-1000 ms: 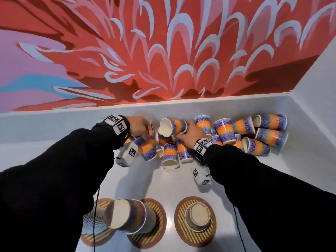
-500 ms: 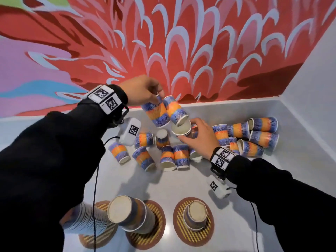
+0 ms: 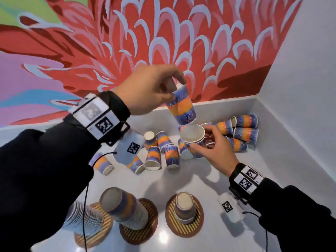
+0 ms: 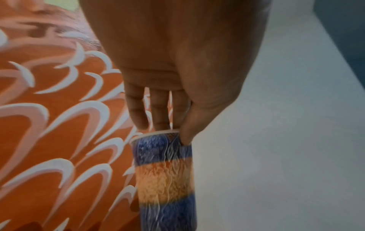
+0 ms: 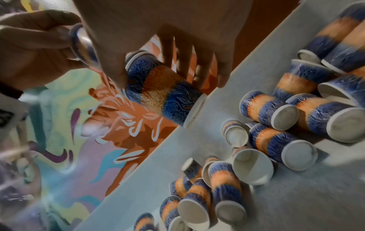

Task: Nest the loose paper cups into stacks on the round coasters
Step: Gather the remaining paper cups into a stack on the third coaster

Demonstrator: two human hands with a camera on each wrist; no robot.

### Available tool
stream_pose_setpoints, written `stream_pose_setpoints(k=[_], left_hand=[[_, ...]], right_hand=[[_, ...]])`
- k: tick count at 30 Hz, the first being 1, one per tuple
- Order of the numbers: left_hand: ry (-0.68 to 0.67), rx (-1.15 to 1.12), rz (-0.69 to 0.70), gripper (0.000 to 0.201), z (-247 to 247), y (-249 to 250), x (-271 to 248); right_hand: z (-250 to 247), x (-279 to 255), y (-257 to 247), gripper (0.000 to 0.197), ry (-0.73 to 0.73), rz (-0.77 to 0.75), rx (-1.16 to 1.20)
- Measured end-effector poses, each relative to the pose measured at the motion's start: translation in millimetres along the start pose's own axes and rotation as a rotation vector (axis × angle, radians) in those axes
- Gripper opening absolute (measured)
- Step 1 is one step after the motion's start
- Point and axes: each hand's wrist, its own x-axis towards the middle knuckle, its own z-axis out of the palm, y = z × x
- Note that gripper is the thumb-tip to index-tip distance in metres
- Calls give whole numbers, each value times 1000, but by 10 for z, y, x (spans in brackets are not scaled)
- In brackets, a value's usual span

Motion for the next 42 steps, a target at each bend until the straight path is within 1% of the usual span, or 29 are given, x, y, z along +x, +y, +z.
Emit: stream_pose_setpoints(k=[2, 3, 6, 8, 9, 10, 12, 13, 14, 15, 16, 18, 20, 21, 22, 23, 25, 26, 27, 31, 32, 33, 35, 38, 39, 42], left_hand=[[41, 46, 118, 37, 127, 169, -127], [32, 63, 161, 37, 186, 236, -179], [-46, 64, 220, 35, 305, 345, -295], [2, 26, 228, 45, 342, 349, -371], [49, 0, 202, 55, 361, 345, -424], [82, -31, 146, 67, 390, 344, -489], [58, -143, -25, 99, 493, 351, -627], [35, -228, -106, 110, 564, 342, -703], [26, -318, -165, 116, 644, 317, -763], [39, -402, -206, 116, 717, 277, -810], [74, -475, -236, 112, 770, 230, -863], [172, -538, -277, 99, 777, 153, -974], [268, -524, -320, 87, 691, 99, -1071], [315, -519, -338, 82, 634, 74, -1110], [355, -520, -349, 76, 581, 42, -1148], [385, -523, -354, 71, 537, 19, -1182], [429, -529, -365, 66, 489, -6, -1240], [444, -530, -375, 65, 485, -10, -1266], [455, -533, -386, 63, 493, -19, -1295], [446, -625, -423, 50, 593, -72, -1446], [440, -631, -432, 49, 617, -92, -1481], [436, -631, -439, 49, 637, -119, -1511], [427, -635, -447, 52, 663, -179, -1561], [411, -657, -448, 57, 674, -279, -1603], [402, -656, -446, 57, 673, -311, -1606], [373, -636, -434, 54, 676, -374, -1601]], right_hand=[[-101, -137, -133, 63, -9, -28, 26], [-143, -185, -201, 59, -14, -41, 41], [-250, -288, -379, 55, -28, -80, 83], [-296, -329, -488, 56, -40, -98, 115], [-310, -339, -541, 55, -51, -105, 140], [-320, -348, -602, 54, -62, -112, 168], [-320, -345, -742, 53, -85, -126, 236], [-305, -332, -818, 52, -105, -137, 275], [-291, -312, -893, 50, -132, -149, 321], [-277, -282, -956, 46, -169, -155, 376], [-255, -245, -995, 42, -219, -150, 436], [-174, -139, -998, 37, -288, -99, 519], [-16, 31, -857, 35, -261, 12, 452], [101, 139, -719, 33, -235, 68, 358], [234, 262, -538, 30, -221, 106, 220], [377, 390, -325, 31, -236, 125, 46], [652, 595, 71, 42, -346, 144, -291], [774, 663, 223, 48, -397, 150, -409], [888, 711, 339, 53, -431, 157, -486], [1215, 788, 622, 63, -489, 151, -645], [1259, 794, 684, 62, -505, 147, -704], [1286, 803, 745, 57, -508, 143, -755], [1266, 776, 737, 39, -502, 151, -778], [1088, 697, 525, 11, -469, 138, -660], [990, 666, 429, 6, -439, 114, -608], [620, 499, 0, 16, -267, 12, -452]])
